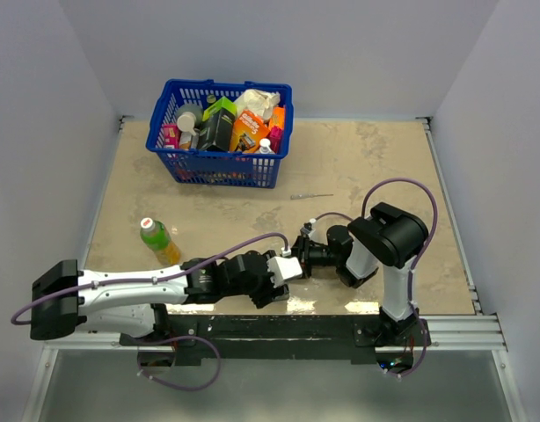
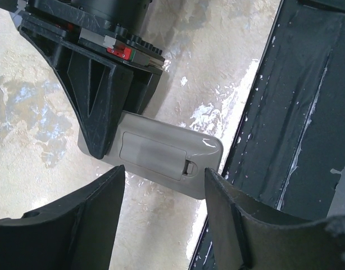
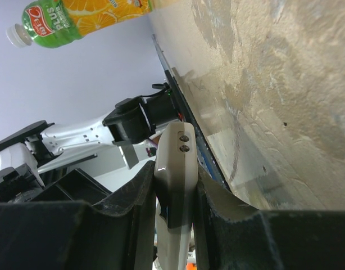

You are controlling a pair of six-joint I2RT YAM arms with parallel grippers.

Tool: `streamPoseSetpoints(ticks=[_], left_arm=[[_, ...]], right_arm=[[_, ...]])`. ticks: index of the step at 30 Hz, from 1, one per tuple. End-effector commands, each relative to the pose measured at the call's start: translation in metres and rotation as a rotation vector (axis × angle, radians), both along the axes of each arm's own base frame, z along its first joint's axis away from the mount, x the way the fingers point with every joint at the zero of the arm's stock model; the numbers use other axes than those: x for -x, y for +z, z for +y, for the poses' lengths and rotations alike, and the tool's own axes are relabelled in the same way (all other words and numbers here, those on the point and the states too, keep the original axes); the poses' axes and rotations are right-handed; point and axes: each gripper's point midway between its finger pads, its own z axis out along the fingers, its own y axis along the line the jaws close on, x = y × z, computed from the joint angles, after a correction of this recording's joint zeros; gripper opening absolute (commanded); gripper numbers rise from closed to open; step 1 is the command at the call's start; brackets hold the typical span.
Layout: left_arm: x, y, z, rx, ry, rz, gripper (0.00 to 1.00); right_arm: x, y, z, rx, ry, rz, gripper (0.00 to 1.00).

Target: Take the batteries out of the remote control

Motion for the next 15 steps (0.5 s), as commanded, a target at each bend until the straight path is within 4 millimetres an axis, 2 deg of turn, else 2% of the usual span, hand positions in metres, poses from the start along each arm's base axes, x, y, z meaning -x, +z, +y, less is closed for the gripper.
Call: streamPoseSetpoints(ticks=[1, 15], left_arm=[[-0.0041, 0.0048, -0.0056, 0.021, 0.022, -0.015, 0.63], [-0.0069, 0.0009, -0.0068, 0.012, 0.03, -0.023, 0.61]], right_arm=[[-0.001, 0.0786, 0.0005, -0.278, 0.016, -0.392, 0.0], [0.0001, 0.0789, 0.0003, -0.278, 0.017, -0.392, 0.0]])
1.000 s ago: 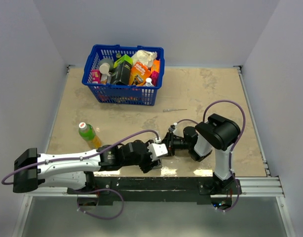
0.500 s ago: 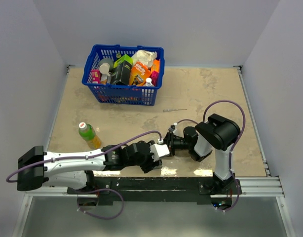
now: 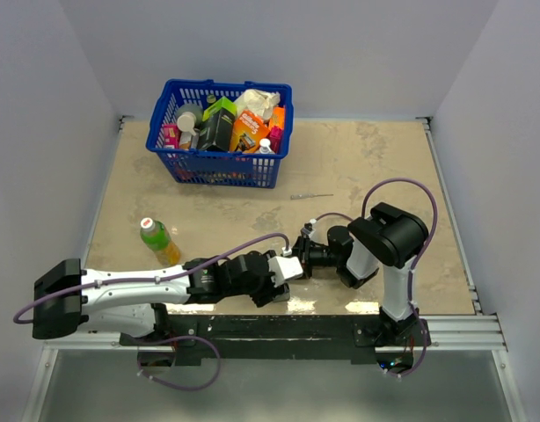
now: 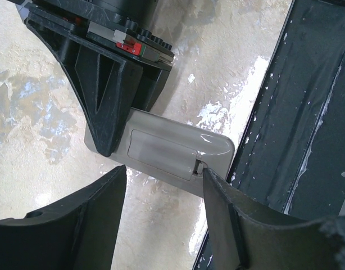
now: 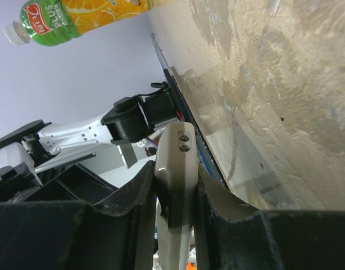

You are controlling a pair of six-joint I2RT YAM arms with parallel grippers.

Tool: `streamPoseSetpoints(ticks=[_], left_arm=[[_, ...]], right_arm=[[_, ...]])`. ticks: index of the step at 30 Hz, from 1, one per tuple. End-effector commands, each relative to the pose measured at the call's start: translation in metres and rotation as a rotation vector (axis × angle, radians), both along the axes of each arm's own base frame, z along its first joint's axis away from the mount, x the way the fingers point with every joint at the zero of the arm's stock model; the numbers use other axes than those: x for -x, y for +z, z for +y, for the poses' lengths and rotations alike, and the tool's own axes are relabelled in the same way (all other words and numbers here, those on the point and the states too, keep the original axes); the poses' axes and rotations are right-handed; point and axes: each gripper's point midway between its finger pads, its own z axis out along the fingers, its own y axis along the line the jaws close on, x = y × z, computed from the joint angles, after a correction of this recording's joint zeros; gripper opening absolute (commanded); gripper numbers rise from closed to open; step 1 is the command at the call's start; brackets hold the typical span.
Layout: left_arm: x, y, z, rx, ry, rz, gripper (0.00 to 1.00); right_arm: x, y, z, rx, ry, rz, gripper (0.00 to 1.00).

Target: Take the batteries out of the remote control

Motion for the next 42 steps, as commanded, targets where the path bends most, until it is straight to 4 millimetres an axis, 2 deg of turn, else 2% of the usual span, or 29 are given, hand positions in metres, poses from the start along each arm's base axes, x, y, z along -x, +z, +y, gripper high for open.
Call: streamPoseSetpoints(ticks=[1, 12, 26, 30, 42], left_arm=[[-0.002, 0.006, -0.008, 0.034, 0.008, -0.013, 0.61], [0.003, 0.002, -0.015, 0.023, -0.041, 0.001, 0.6], [-0.006, -0.008, -0.011, -0.019, -0.007, -0.028, 0.59], [-0.008, -0.008, -0.011, -0.029, -0.001, -0.04, 0.58], [-0.02, 0.002, -0.009, -0.031, 0.021, -0.102, 0.57]], right_arm=[[-0.002, 0.08, 0.001, -0.28, 0.014, -0.385, 0.0], [-0.003, 0.079, 0.002, -0.28, 0.012, -0.381, 0.0], [-0.001, 0.083, 0.001, -0.287, 0.017, -0.368, 0.0], [0.0, 0.088, 0.001, -0.299, 0.024, -0.382, 0.0], [0.003, 0.076, 0.001, -0.275, 0.038, -0.36, 0.0]])
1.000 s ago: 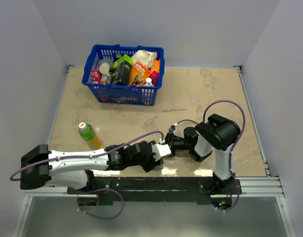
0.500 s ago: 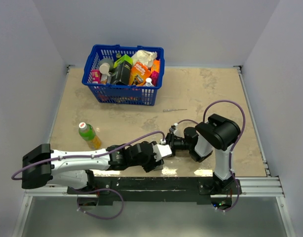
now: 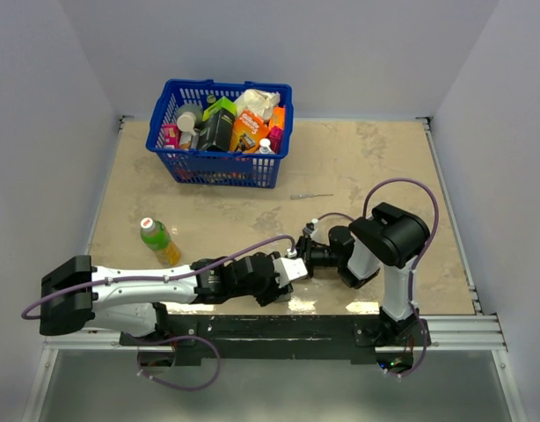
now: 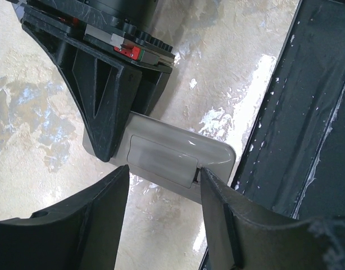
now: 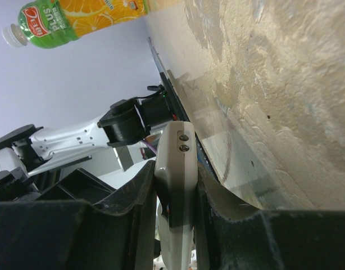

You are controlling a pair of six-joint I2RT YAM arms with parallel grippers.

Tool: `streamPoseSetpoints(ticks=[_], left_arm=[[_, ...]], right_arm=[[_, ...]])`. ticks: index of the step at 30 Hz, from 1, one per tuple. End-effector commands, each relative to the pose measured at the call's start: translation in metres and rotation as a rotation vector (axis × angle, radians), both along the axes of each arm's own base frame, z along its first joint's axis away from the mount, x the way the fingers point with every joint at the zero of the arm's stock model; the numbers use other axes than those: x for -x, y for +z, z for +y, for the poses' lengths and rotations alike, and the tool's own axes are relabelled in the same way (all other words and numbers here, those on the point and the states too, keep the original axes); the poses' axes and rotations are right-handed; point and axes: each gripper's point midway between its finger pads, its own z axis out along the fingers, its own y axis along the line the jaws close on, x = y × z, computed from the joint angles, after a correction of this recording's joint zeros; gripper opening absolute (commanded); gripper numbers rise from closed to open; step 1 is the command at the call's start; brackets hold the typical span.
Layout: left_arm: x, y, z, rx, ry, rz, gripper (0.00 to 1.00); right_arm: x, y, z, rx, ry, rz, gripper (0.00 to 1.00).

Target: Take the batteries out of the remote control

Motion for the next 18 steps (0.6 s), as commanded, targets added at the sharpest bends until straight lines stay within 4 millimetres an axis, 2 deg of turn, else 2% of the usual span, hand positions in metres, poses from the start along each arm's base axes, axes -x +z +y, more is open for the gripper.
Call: streamPoseSetpoints(ticks=[1, 11, 18], left_arm=[[-0.016, 0.01, -0.002, -0.014, 0.019, -0.087, 0.57], [-0.023, 0.018, 0.001, -0.006, 0.057, -0.121, 0.57], [-0.03, 0.023, 0.003, -0.004, 0.093, -0.143, 0.57]], right_arm=[[0.002, 0.079, 0.004, -0.285, 0.044, -0.346, 0.0], [0.005, 0.079, 0.004, -0.288, 0.064, -0.359, 0.0], [0.007, 0.072, 0.003, -0.276, 0.077, -0.348, 0.0]])
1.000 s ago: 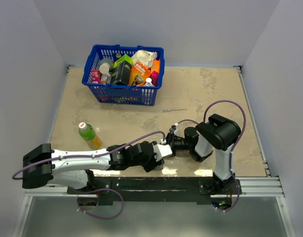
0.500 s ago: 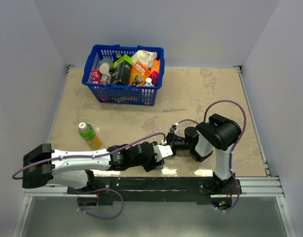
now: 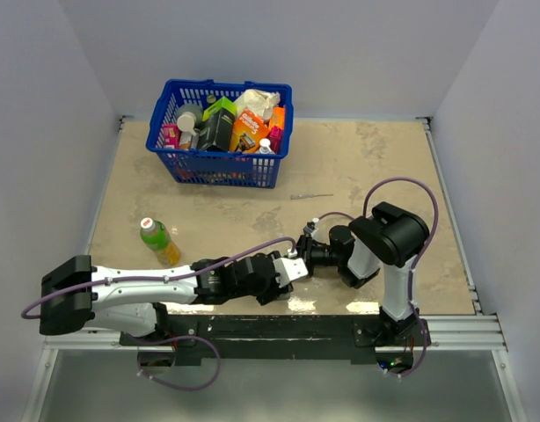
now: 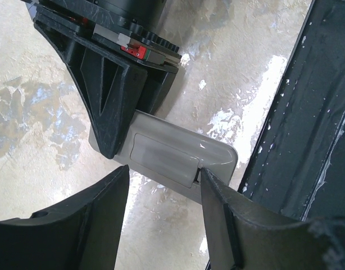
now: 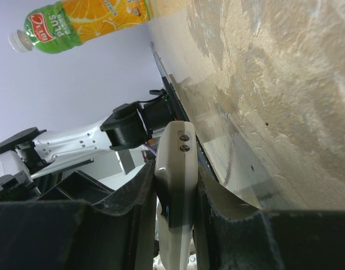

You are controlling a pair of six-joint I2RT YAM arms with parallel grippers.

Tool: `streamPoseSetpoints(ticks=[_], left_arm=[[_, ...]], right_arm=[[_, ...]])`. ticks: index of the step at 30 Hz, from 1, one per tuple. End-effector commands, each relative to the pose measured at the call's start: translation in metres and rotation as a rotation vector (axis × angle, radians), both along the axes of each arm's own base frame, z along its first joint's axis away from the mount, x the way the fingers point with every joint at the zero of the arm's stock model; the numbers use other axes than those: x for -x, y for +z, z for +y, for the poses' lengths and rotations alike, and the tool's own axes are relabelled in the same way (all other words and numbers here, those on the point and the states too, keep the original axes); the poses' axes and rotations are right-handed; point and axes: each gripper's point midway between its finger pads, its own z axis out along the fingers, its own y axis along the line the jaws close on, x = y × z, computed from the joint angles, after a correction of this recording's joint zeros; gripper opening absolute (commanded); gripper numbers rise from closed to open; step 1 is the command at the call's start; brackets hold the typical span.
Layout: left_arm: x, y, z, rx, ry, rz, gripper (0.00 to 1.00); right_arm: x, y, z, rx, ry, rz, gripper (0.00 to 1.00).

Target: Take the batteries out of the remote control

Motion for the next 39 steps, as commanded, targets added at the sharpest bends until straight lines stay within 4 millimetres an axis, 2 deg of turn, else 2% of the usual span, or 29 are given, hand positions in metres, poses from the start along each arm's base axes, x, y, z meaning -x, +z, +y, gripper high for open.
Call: streamPoseSetpoints(ticks=[1, 9, 15, 23, 27, 31, 36, 39], left_arm=[[-0.025, 0.02, 0.002, 0.004, 0.083, -0.106, 0.57], [-0.033, 0.024, 0.007, -0.006, 0.13, -0.132, 0.58], [-0.038, 0.025, 0.011, -0.009, 0.175, -0.129, 0.58], [-0.044, 0.023, 0.017, -0.014, 0.217, -0.13, 0.58], [-0.049, 0.014, 0.024, -0.013, 0.276, -0.118, 0.58], [-0.058, 0.007, 0.029, -0.02, 0.33, -0.11, 0.58], [-0.073, -0.001, 0.039, -0.049, 0.394, -0.098, 0.58], [-0.089, -0.001, 0.052, -0.056, 0.481, -0.098, 0.58]], right_arm=[[0.01, 0.07, 0.004, -0.269, 0.084, -0.346, 0.0], [0.009, 0.068, 0.004, -0.265, 0.083, -0.353, 0.0], [0.01, 0.058, 0.004, -0.245, 0.084, -0.339, 0.0], [0.008, 0.059, 0.003, -0.243, 0.065, -0.333, 0.0], [-0.004, 0.065, 0.006, -0.256, 0.018, -0.301, 0.0], [-0.033, 0.078, 0.013, -0.294, -0.056, -0.289, 0.0], [-0.064, 0.095, 0.002, -0.325, -0.152, -0.302, 0.0], [-0.068, 0.092, -0.004, -0.315, -0.168, -0.29, 0.0]])
